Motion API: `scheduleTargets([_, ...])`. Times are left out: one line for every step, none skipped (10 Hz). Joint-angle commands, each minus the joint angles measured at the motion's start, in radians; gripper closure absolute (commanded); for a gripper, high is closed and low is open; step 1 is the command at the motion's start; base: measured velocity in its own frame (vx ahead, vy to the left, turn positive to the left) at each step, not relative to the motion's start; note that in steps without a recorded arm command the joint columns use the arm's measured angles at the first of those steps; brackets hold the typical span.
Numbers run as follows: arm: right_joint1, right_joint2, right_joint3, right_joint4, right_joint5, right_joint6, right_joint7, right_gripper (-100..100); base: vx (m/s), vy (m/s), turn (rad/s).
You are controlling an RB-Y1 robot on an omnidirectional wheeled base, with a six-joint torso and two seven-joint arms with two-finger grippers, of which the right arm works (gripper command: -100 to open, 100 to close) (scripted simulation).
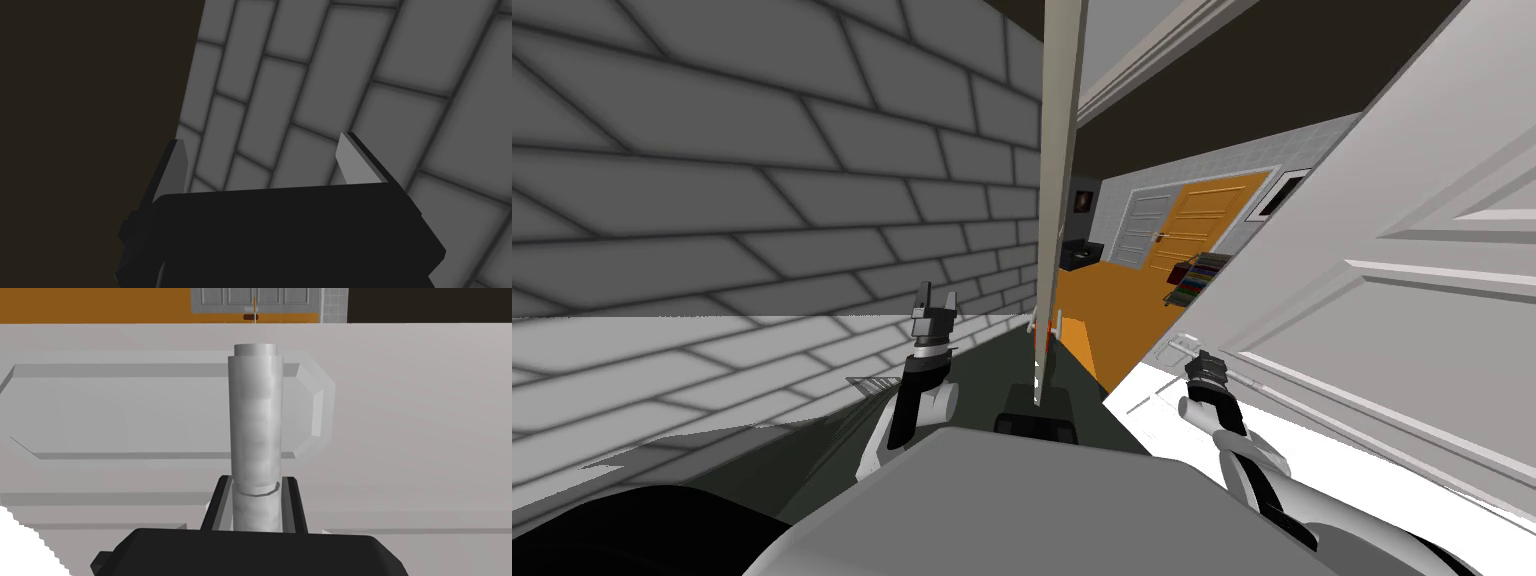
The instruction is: Pull the door open
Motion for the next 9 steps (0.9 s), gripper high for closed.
scheduleTargets([-0.020, -0.016, -0.005, 0.013, -0.006, 0.027, -0.001, 100, -0.085, 0.121, -0.033])
scheduleTargets([-0.022, -0.020, -0.007, 0.015, -0.008, 0.037, -0.001, 100, -0.107, 0.158, -0.042])
scheduleTargets([-0.025, -0.029, -0.012, 0.018, -0.012, 0.054, 0.000, 100, -0.128, 0.149, -0.043])
scheduleTargets([-0.029, -0.035, -0.015, 0.020, -0.015, 0.068, 0.001, 100, -0.134, 0.138, -0.039])
scheduleTargets([-0.029, -0.035, -0.015, 0.020, -0.015, 0.068, 0.001, 100, -0.069, 0.093, -0.022])
scheduleTargets([-0.029, -0.035, -0.015, 0.020, -0.015, 0.068, 0.001, 100, -0.027, 0.038, -0.008])
scheduleTargets([-0.031, -0.034, -0.013, 0.035, -0.014, 0.063, -0.002, 100, -0.015, 0.014, -0.003])
scheduleTargets([-0.033, -0.030, 0.002, 0.028, -0.006, 0.068, -0.010, 100, -0.153, 0.020, 0.038])
scheduleTargets([-0.034, -0.030, 0.005, 0.027, -0.004, 0.069, -0.013, 100, -0.196, 0.029, 0.050])
